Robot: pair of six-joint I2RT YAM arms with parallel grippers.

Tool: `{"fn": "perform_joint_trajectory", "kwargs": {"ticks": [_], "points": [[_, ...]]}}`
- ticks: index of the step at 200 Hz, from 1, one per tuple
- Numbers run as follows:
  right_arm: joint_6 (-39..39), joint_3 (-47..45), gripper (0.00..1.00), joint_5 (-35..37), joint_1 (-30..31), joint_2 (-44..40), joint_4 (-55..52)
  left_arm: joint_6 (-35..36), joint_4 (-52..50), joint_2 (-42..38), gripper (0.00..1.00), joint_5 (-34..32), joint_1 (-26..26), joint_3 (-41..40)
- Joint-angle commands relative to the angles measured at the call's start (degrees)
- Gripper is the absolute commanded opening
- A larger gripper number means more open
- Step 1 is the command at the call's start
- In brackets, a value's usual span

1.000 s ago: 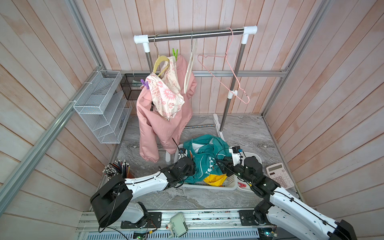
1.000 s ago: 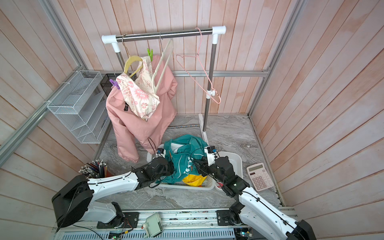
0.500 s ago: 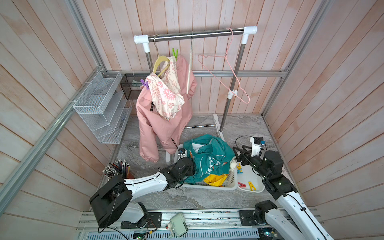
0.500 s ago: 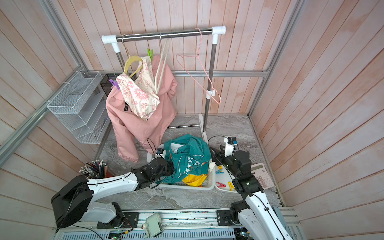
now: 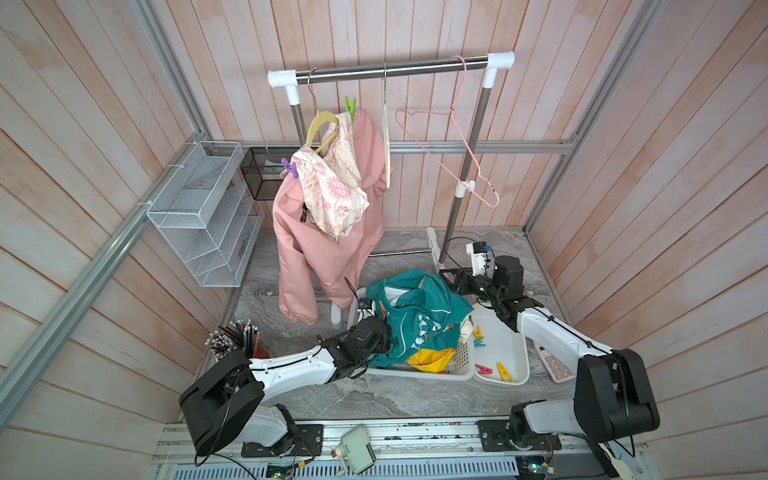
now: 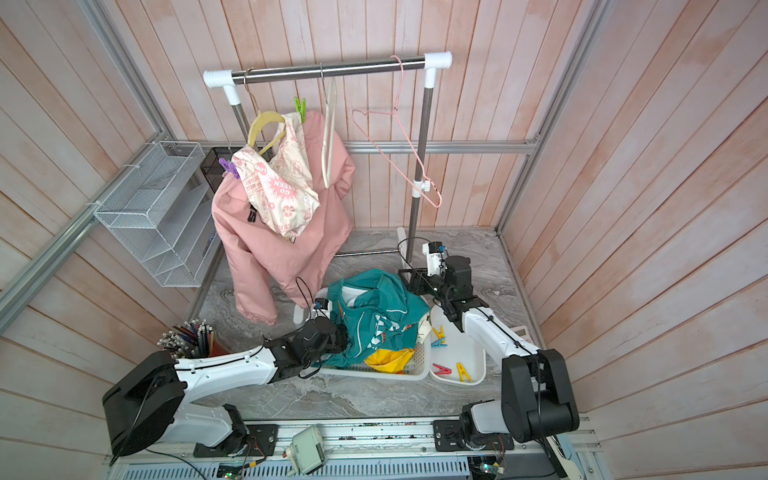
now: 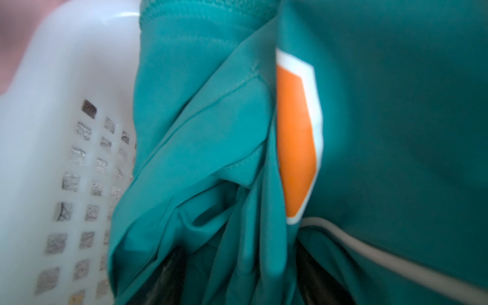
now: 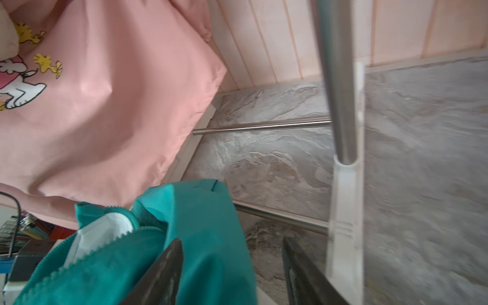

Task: Remove the clothespins securing jackets to the hanger
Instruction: Adjust the jacket in the basket.

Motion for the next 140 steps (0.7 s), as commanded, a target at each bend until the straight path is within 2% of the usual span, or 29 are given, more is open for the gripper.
{"fn": "perform_joint_trajectory", "kwargs": {"ticks": [1, 31, 65, 104, 140], "points": [[-2.6, 3.6, 0.60, -1.6, 3.4, 2.8, 0.0, 1.3, -4.2, 0.5, 0.67, 0.5, -0.7, -0.1], [-2.8, 3.2, 0.57, -0.7, 5.3, 4.3, -0.6, 1.9, -4.8, -0.5, 0.67, -0.2, -0.7, -0.1], [-4.9, 2.0, 0.45, -2.2, 7.4, 3.8, -3.1, 2.6, -4.5, -1.4, 0.67, -0.7, -0.7, 0.3], [-9.5, -0.8, 0.36, -2.5, 13.7, -0.7, -9.2, 3.1, -4.3, -1.4, 0.67, -1.8, -0.7, 0.7], [-10.4, -5.9, 0.23, 0.9, 18.4, -4.9, -14.8, 3.2, -4.7, -2.0, 0.67, -2.5, -0.6, 0.6]]}}
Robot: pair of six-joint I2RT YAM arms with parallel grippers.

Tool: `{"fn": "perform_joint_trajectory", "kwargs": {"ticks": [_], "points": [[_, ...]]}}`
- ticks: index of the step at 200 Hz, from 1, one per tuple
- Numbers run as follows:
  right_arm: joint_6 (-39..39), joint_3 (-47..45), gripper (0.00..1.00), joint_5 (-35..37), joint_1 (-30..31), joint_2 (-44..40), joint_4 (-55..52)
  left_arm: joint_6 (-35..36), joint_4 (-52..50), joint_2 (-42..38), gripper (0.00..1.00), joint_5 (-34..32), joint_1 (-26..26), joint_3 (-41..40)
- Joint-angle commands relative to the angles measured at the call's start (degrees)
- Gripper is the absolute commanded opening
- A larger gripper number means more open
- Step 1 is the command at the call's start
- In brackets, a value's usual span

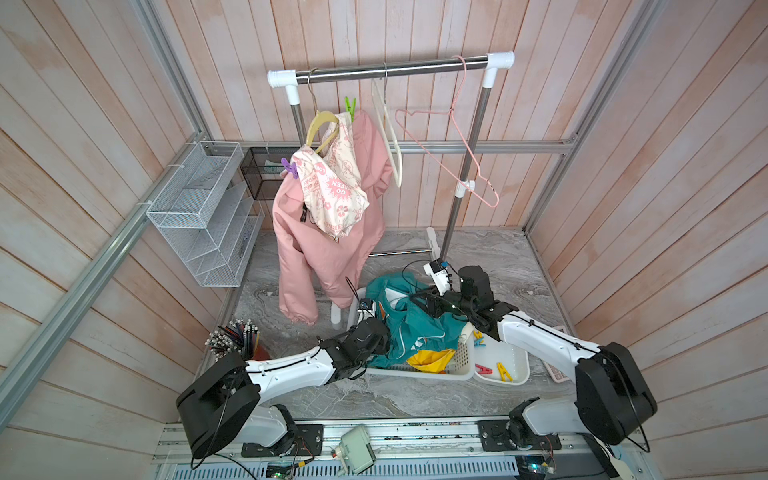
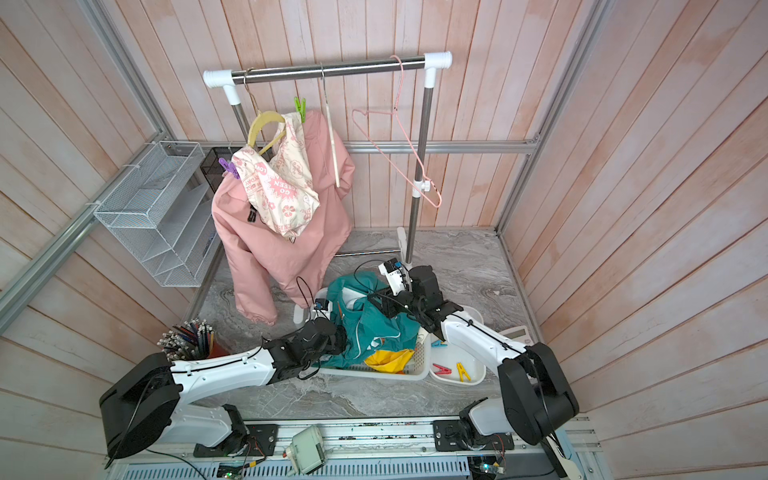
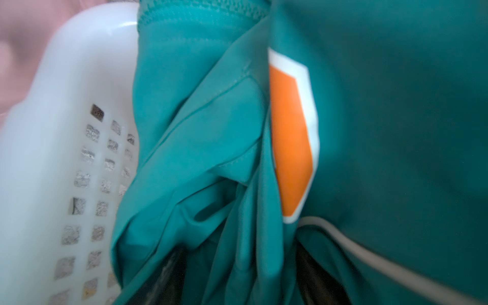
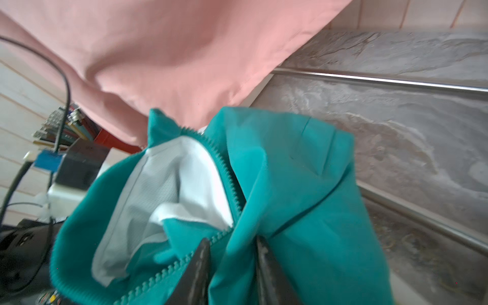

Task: Remove the clothespins securing jackets to the hanger
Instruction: Adjust the jacket in the basket.

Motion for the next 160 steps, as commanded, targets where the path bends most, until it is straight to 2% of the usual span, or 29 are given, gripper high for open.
{"fn": "perform_joint_trajectory", "kwargs": {"ticks": [1, 34, 77, 102, 127, 145, 160], "points": [[-1.6, -3.2, 0.23, 1.0, 2.4, -2.0, -7.6, 1.4, -3.1, -0.9, 0.67, -1.4, -0.2, 0.6], [-0.2, -8.7, 0.19, 4.1, 2.9, -2.7, -8.6, 1.3, -3.4, -1.7, 0.68, -2.0, -0.1, 0.5], [0.3, -11.1, 0.15, 8.1, 3.4, 2.6, -8.2, -2.0, -6.0, -4.7, 0.68, -1.5, -0.2, 0.6], [1.2, -9.6, 0.13, 10.7, 3.7, 6.4, -9.2, -4.0, -6.9, -9.9, 0.70, -2.5, -0.3, -0.1], [2.5, -9.0, 0.11, 12.6, 3.7, 9.6, -9.8, -6.4, -9.7, -16.9, 0.76, -5.9, -0.3, -0.8], [3.1, -9.8, 0.11, 12.0, 3.8, 11.0, -8.9, -4.9, -9.9, -21.8, 0.79, -6.5, -0.2, -1.2], [3.6, -11.1, 0.10, 11.5, 3.8, 11.1, -7.1, -3.0, -10.6, -22.7, 0.81, -4.9, 1.6, 0.0]]}}
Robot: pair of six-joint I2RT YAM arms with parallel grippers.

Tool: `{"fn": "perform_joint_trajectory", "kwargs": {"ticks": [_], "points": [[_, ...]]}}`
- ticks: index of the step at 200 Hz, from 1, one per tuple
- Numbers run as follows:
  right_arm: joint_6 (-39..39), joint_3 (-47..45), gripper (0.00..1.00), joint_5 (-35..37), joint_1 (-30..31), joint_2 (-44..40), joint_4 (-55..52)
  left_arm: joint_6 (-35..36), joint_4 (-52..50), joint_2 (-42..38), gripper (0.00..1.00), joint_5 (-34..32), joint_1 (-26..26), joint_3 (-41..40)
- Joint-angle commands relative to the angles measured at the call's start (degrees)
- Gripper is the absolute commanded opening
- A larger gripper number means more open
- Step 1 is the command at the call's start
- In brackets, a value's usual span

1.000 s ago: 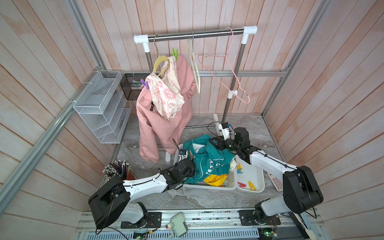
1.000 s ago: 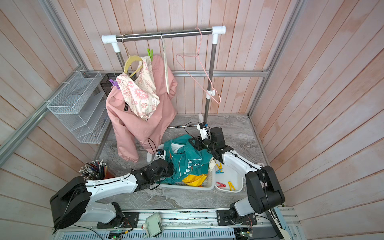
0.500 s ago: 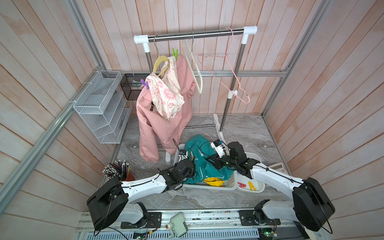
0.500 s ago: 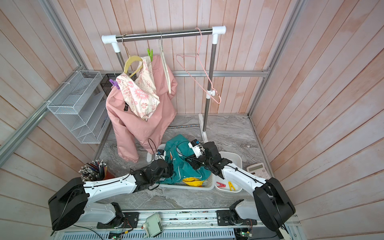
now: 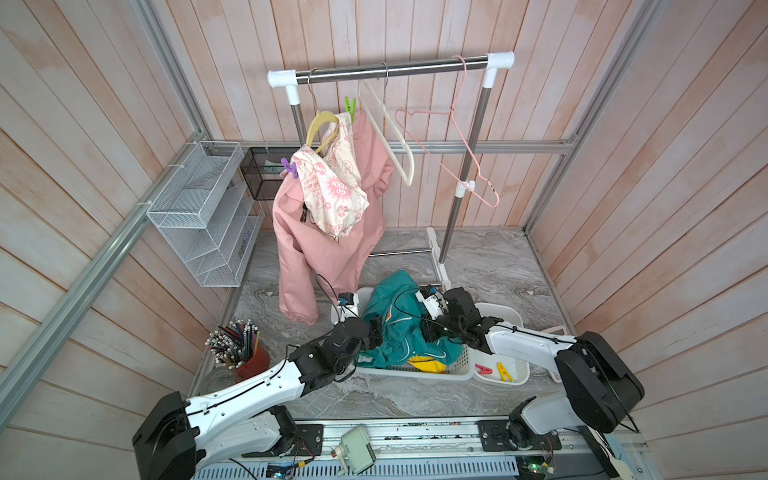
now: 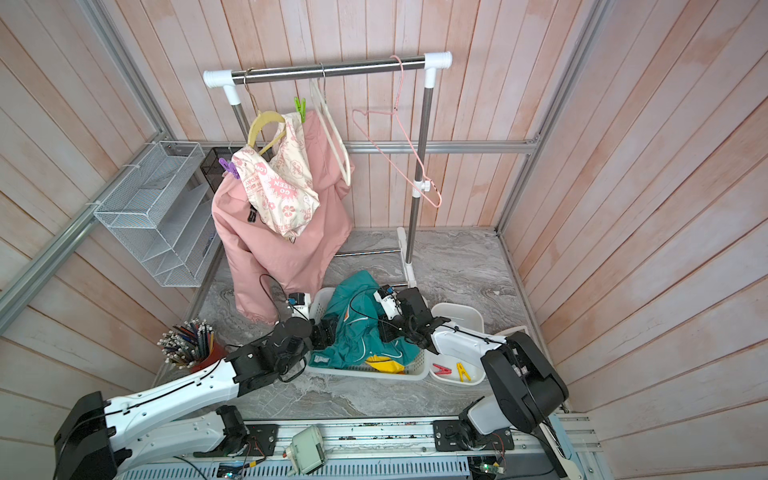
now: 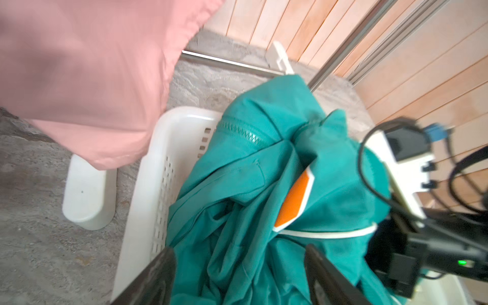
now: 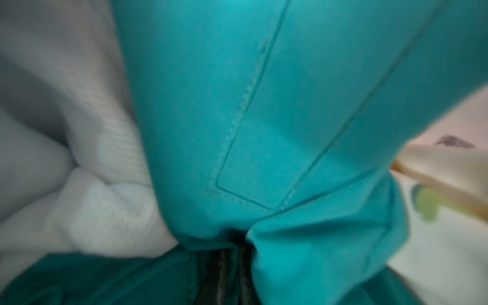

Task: Remove the clothespins securing jackets to the hanger
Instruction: Adjust the jacket in the basket.

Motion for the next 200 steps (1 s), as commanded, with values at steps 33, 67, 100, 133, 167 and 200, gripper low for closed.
{"fn": "perform_joint_trajectory", "kwargs": {"ticks": [33, 67, 100, 133, 167, 200], "points": [[1.7, -6.1, 0.10, 4.7, 0.3, 2.4, -5.1, 5.6, -2.8, 2.3, 0.84, 6.0, 8.2, 4.0], [1.6, -5.8, 0.11, 4.4, 0.2, 1.5, -4.4, 11.0, 5.9, 6.5, 0.85, 15.5, 13.6, 6.2], [1.2, -6.5, 0.11, 4.7, 0.1, 0.5, -2.7, 14.3, 9.8, 13.4, 0.87, 22.8, 17.0, 10.7], [0.8, -6.3, 0.11, 5.7, 0.2, -0.1, -3.1, 16.3, 11.3, 20.8, 0.87, 25.6, 18.0, 15.8], [0.6, -5.8, 0.11, 6.1, 0.0, -1.2, -3.1, 16.1, 9.9, 27.3, 0.77, 29.3, 17.9, 19.5], [0.6, -5.5, 0.11, 5.2, -0.5, -1.8, -2.4, 15.6, 11.7, 27.0, 0.61, 30.7, 15.9, 16.8]]}}
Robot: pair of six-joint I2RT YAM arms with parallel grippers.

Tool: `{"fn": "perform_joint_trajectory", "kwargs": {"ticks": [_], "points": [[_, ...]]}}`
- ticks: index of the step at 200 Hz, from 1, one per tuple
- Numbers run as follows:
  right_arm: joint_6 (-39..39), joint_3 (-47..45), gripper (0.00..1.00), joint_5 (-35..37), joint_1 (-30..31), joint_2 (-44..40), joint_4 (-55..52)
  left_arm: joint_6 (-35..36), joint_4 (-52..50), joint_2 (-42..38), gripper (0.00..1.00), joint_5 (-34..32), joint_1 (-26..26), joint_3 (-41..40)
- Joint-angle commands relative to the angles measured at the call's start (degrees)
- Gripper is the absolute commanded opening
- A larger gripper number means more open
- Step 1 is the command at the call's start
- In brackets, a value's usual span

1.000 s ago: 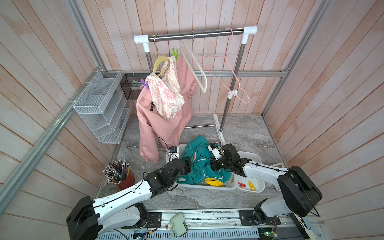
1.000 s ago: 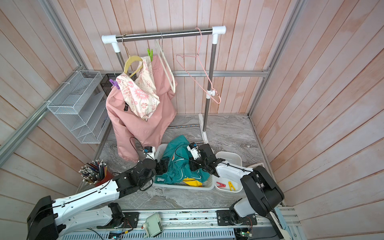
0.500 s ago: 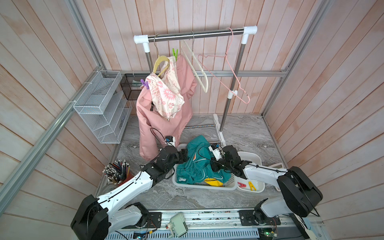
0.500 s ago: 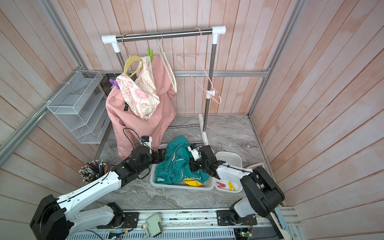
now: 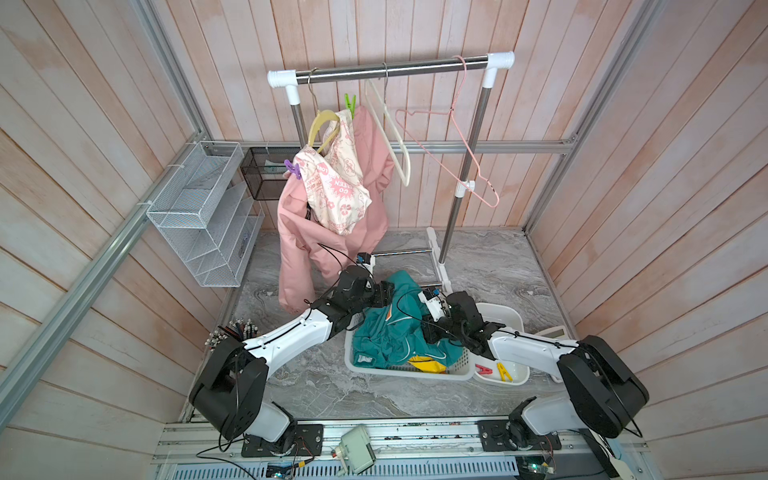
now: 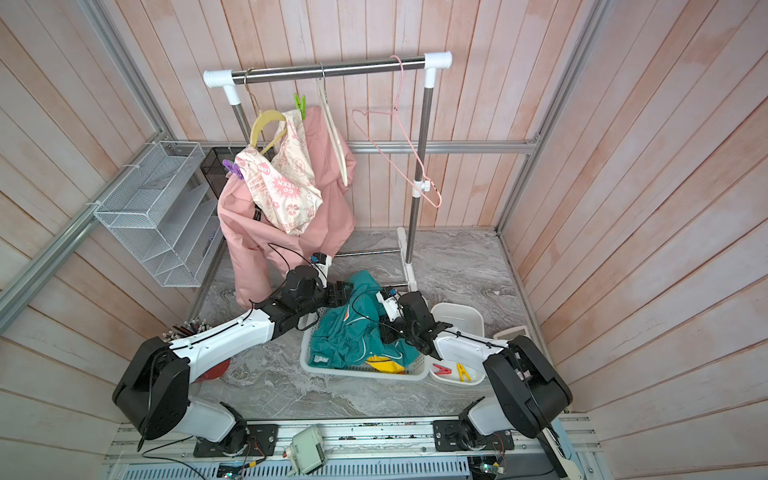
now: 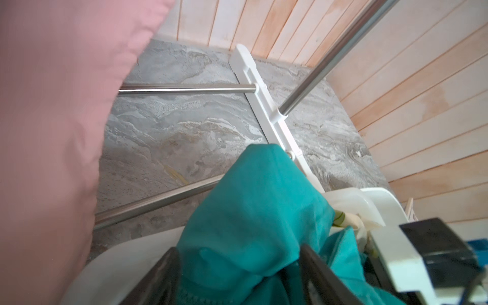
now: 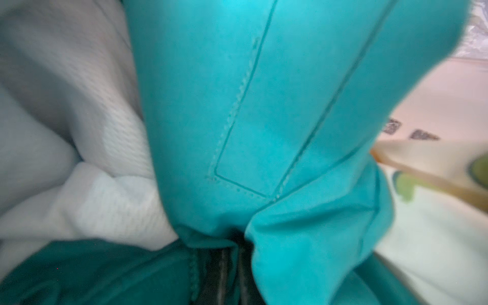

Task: Remove the clothespins securing jackets to the hanger
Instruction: Adjust the jacket in the basket.

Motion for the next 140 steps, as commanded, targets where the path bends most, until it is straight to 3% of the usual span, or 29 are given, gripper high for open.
{"fn": "perform_joint_trajectory", "kwargs": {"ticks": [1, 43, 76, 101, 123, 140], "points": [[-0.4, -1.9, 0.11, 3.5, -0.8, 0.7, -7.6, 0.6, 1.5, -0.7, 0.60, 2.7, -1.6, -1.3], [-0.6, -1.4, 0.11, 3.2, -1.5, 0.0, -7.3, 2.7, -0.8, -1.3, 0.34, 1.3, -4.8, -3.6], [-0.5, -1.6, 0.13, 2.9, -3.0, -2.2, -7.5, 0.1, -1.7, -2.1, 0.14, 0.2, -5.2, -9.0], [-1.0, -1.7, 0.22, 3.3, -3.6, -5.1, -7.7, -0.8, -2.8, -3.1, 0.13, -2.9, -6.5, -12.9], [-1.5, -0.4, 0.40, 5.3, -3.7, -7.2, -9.0, -1.2, -3.8, -3.6, 0.13, -5.6, -7.9, -14.7], [-1.0, 0.8, 0.47, 5.7, -4.2, -8.7, -9.5, -1.3, -4.1, -2.5, 0.13, -8.0, -9.3, -15.1]]}}
